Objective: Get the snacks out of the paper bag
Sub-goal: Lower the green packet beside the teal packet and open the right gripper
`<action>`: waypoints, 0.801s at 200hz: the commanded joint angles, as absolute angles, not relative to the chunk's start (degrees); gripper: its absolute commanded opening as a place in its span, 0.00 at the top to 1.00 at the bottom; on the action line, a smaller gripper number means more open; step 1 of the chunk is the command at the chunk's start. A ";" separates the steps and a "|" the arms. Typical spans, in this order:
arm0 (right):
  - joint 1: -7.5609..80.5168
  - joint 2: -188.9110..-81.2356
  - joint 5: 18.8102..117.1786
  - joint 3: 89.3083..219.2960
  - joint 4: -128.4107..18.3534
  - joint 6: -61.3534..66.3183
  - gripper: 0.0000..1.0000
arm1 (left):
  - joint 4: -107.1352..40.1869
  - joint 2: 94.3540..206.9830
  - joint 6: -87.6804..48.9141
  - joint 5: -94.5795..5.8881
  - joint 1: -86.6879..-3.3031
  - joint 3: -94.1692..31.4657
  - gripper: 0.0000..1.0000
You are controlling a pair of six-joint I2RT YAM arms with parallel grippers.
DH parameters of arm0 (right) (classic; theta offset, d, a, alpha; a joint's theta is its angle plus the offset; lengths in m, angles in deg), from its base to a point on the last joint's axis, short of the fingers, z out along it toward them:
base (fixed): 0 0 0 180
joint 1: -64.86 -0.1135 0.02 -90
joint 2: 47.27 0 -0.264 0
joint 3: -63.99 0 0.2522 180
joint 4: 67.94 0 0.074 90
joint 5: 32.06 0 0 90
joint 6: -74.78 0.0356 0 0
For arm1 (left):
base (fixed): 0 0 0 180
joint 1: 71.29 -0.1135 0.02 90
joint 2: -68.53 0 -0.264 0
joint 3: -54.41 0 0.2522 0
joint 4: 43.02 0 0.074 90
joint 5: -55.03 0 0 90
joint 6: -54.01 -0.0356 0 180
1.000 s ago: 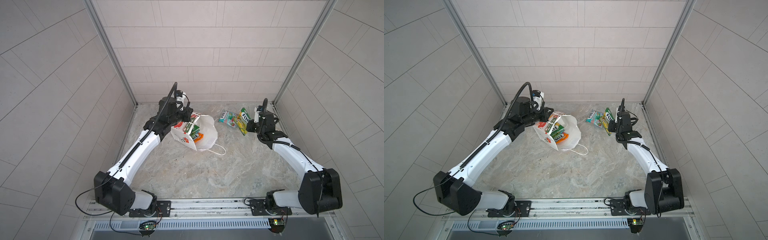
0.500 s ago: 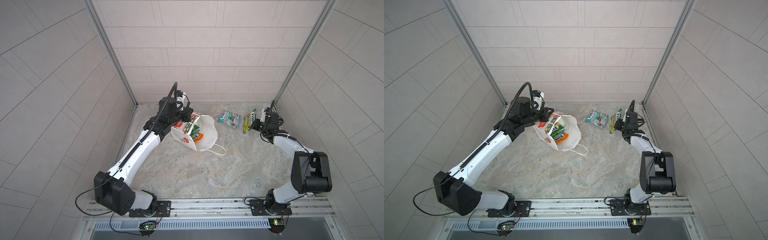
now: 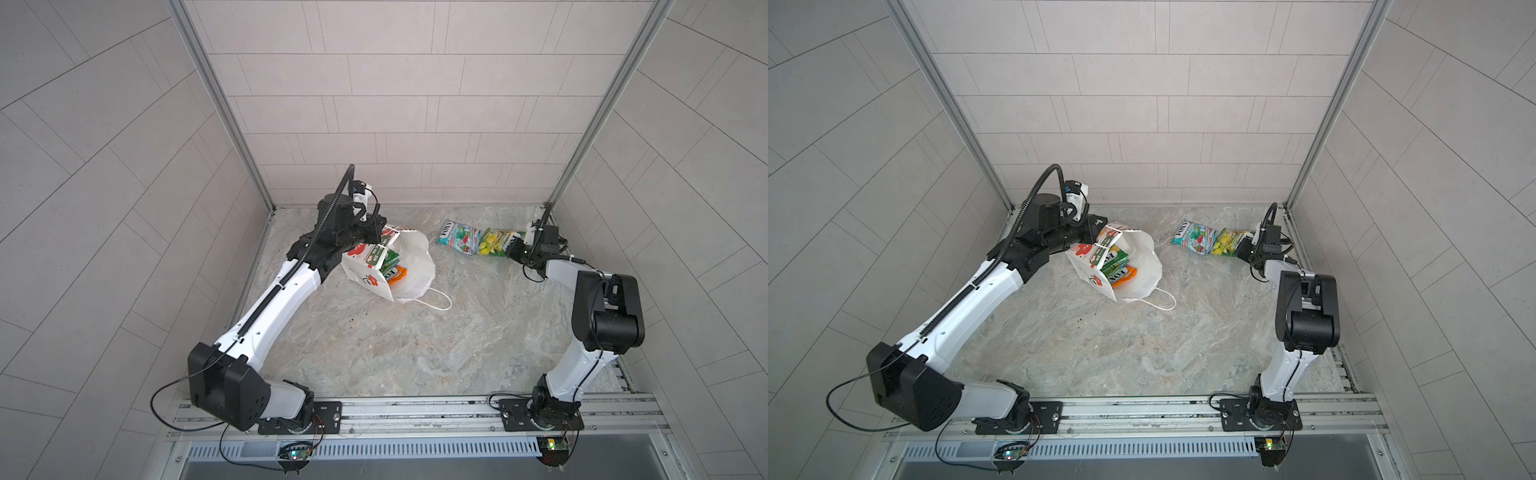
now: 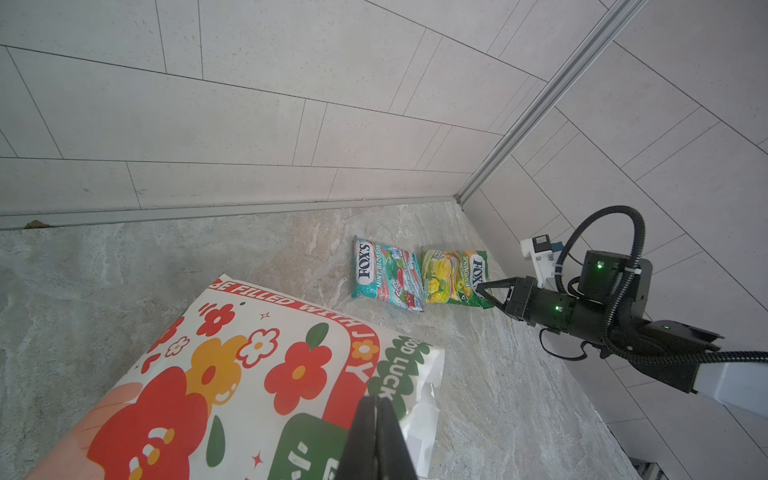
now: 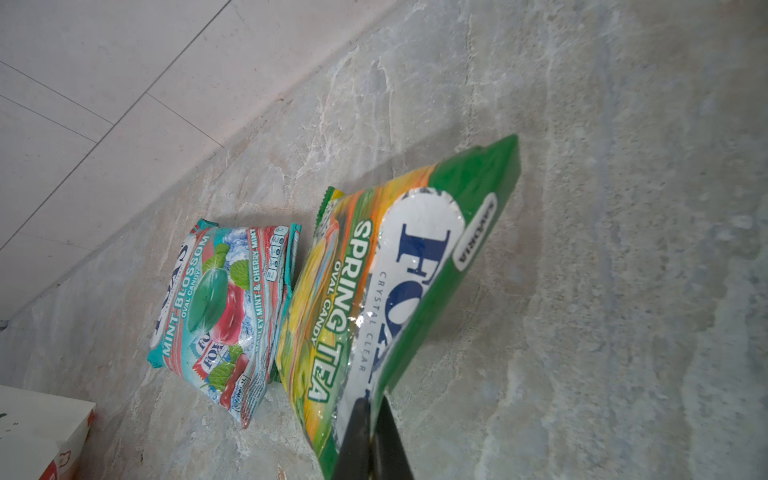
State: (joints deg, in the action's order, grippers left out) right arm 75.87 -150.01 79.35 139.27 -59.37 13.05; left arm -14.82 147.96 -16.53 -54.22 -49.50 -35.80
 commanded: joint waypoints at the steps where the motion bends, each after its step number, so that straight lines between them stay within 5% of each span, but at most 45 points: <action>1: 76.02 -150.54 80.28 141.85 -55.66 10.98 1.00 | -15.70 147.31 -17.10 -54.12 -49.31 -35.46 1.00; 110: 77.08 -154.22 73.06 145.01 -52.26 4.80 1.00 | -15.58 147.44 -17.29 -54.14 -49.30 -35.52 1.00; 133: 77.08 -154.78 70.86 146.12 -50.98 4.23 0.93 | -15.54 147.45 -17.34 -54.14 -49.31 -35.52 1.00; 160: 77.15 -155.19 68.55 147.41 -49.36 3.46 0.71 | -15.52 147.40 -17.36 -54.27 -49.31 -35.56 1.00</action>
State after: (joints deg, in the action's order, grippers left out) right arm 76.92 -154.32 72.31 145.65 -51.52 4.77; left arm -14.82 147.96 -16.55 -54.22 -49.50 -35.80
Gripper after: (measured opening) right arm 0.211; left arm 0.056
